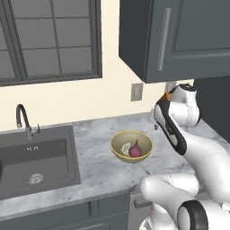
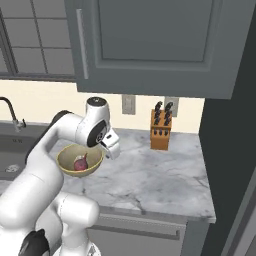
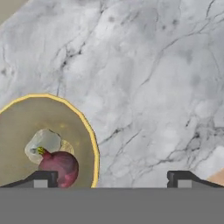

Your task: Place the bowl with the garlic and onion on the second highest shelf of the fridge. Place the bowl with the steak and chicken drumstick on the top shelf of the fridge.

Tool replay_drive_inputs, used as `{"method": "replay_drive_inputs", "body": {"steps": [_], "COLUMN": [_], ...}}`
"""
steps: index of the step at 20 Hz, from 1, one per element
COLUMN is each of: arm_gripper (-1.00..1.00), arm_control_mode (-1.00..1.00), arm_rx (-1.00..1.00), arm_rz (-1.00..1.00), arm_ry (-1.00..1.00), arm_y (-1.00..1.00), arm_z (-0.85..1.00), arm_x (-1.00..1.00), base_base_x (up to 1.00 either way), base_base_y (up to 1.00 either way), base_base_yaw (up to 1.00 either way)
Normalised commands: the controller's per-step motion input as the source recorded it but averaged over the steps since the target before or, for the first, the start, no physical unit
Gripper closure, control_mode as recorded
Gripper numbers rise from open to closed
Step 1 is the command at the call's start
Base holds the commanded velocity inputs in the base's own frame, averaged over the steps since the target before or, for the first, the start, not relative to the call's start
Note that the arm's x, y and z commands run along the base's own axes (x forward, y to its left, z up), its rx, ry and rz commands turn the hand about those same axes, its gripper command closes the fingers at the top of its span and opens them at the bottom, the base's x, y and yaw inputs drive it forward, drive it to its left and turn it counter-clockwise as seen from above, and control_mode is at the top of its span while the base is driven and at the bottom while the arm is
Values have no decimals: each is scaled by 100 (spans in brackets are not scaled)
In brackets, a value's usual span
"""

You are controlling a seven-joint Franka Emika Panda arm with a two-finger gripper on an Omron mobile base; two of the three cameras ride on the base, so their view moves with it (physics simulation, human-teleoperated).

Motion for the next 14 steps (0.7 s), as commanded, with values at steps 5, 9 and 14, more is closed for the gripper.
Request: {"method": "replay_drive_inputs", "body": {"steps": [5,9,14], "arm_gripper": [-100,-100,-100], "arm_control_mode": [-100,-100,-100], "arm_rx": [1,0,-1], "arm_rz": [2,1,0], "arm_ry": [0,0,0], "arm_y": [18,44,22], "arm_z": [-76,-58,-34], "arm_x": [8,25,42], "base_base_x": [0,0,0], "base_base_y": [0,0,0], "base_base_yaw": [0,0,0]}}
